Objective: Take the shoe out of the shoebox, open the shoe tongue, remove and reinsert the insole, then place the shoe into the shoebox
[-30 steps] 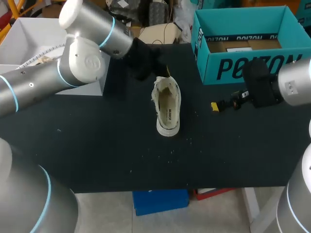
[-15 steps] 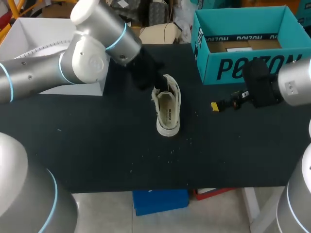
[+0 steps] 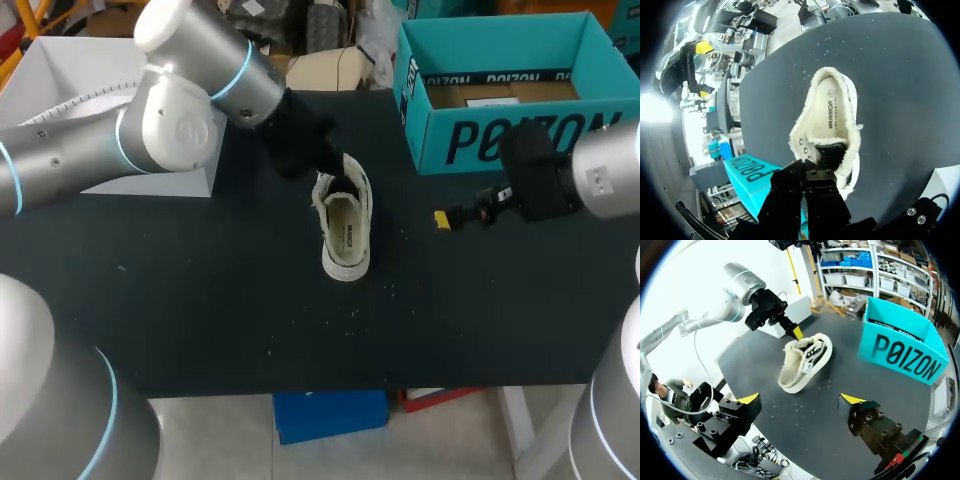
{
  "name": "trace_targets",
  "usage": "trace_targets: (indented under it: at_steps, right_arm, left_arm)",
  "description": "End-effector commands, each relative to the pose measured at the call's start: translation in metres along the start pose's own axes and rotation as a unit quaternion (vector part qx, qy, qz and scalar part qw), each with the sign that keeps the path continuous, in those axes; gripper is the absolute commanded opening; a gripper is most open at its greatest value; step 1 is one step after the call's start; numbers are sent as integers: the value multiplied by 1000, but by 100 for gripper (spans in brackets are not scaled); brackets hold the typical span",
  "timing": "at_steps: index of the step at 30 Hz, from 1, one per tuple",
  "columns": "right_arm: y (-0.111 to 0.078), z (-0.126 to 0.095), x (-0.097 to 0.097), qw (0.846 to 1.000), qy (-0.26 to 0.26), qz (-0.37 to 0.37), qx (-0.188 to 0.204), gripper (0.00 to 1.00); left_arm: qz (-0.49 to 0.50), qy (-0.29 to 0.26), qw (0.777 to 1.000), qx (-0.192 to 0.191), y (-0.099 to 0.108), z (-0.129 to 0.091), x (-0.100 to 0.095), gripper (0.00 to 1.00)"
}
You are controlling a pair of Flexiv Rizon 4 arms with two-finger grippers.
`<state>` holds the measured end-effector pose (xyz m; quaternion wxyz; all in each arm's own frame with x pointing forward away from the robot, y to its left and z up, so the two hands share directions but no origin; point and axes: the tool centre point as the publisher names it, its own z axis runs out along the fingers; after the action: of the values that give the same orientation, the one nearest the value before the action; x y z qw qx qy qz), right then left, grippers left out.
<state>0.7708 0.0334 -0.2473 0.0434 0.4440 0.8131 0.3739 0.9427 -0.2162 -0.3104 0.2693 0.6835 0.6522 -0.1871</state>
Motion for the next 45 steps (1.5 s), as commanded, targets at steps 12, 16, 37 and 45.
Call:
trace_targets:
  at_steps: [12,16,37,45]
  right_arm:
    - [1,1,0,1000,0,0,1,100]
    - [1,1,0,1000,0,0,1,100]
    - [1,1,0,1000,0,0,1,100]
    - [1,1,0,1000,0,0,1,100]
  left_arm:
    - [5,96,995,-6,-3,20,37,0]
    - [14,105,994,-6,-1,29,39,0]
    - [5,157,986,62,-46,-3,39,0]
    - [-102,147,978,111,-58,-38,41,100]
